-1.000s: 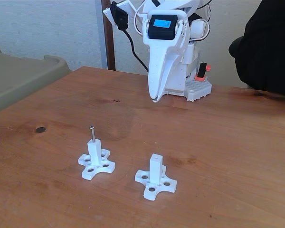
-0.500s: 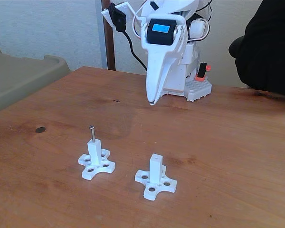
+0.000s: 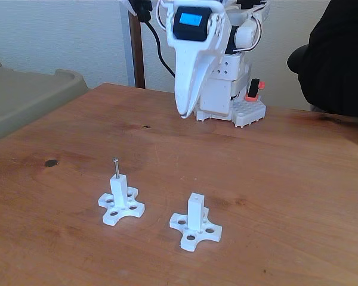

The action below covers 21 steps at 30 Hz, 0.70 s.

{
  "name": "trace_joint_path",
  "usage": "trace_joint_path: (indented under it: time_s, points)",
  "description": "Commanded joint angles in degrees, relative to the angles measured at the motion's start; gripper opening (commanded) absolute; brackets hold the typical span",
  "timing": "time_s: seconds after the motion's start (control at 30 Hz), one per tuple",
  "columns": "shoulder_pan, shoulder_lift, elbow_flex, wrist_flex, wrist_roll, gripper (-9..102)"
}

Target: Grab the screw and set it in the hole.

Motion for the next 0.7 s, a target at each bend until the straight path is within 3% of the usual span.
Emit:
trace_joint_path:
  time_s: [0.0,0.4,0.67]
  points:
    - [0.18,-5.27,-10.46,1.76,0.00,-4]
    - [0.62,-22.94,-30.76,5.80,0.97,-4]
    - [1.85,-36.74,-40.52,8.09,1.23,3]
